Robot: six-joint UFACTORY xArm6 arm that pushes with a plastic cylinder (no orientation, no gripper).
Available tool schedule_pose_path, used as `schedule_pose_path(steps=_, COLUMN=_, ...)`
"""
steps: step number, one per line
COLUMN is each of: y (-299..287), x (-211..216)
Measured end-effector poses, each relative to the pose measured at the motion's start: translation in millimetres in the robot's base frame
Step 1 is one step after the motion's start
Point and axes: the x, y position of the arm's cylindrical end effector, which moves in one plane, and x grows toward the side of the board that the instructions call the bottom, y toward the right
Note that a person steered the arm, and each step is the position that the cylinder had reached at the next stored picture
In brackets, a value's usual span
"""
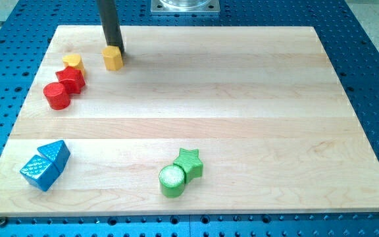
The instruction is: Push the hexagon into the red circle
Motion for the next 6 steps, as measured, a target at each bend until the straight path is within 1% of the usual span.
schedule_pose_path(steps=1, y=12, x=27)
schedule_pose_path(steps=3, y=-24, x=114)
schedule_pose_path(steps=4, y=42, x=121)
schedule_pose_path(steps=5, y=57, x=150)
schedule_pose_path(steps=6, y=-17, x=158)
